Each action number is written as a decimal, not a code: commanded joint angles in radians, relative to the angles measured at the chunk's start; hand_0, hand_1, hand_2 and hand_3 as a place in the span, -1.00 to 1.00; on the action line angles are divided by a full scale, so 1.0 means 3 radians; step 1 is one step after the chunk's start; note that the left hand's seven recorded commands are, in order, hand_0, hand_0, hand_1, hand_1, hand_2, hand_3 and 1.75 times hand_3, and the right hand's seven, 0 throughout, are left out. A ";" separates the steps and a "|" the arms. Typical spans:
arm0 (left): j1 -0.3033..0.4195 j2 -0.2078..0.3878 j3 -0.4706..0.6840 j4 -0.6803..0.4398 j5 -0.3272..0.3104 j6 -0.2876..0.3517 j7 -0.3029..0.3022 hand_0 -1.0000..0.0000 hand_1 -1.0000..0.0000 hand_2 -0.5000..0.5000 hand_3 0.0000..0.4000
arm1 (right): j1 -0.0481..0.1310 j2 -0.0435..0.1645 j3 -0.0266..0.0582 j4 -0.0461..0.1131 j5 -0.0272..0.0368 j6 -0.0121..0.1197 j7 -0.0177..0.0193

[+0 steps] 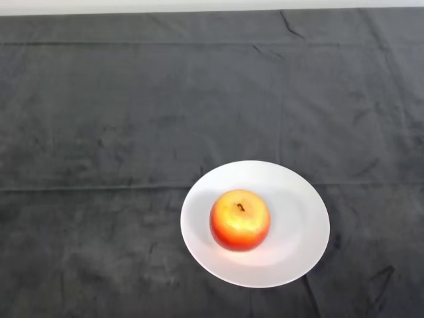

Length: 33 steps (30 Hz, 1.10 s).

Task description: Move the apple to the plate

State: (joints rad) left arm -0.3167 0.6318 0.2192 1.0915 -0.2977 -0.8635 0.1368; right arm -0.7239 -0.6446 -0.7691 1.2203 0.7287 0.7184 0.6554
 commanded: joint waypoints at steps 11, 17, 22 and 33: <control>-0.0062 0.0175 0.0213 0.0194 0.0057 -0.0138 0.0070 1.00 1.00 0.00 -1.00 | -0.0031 -0.0070 -0.0048 -0.0017 0.0067 -0.0012 0.0005; -0.0073 0.0169 0.0245 0.0210 0.0093 -0.0151 0.0062 1.00 1.00 0.00 -1.00 | -0.0032 -0.0071 -0.0048 -0.0014 0.0066 -0.0013 0.0007; -0.0078 0.0168 0.0272 0.0220 0.0117 -0.0160 0.0048 1.00 1.00 0.00 -1.00 | -0.0033 -0.0072 -0.0048 -0.0012 0.0065 -0.0013 0.0008; -0.0090 0.0159 0.0323 0.0231 0.0175 -0.0171 0.0040 1.00 1.00 0.00 -1.00 | -0.0034 -0.0073 -0.0047 -0.0008 0.0063 -0.0014 0.0011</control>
State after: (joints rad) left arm -0.3247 0.6318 0.2927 1.1201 -0.2528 -0.8914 0.1500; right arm -0.7240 -0.6446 -0.7691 1.2203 0.7286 0.7184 0.6555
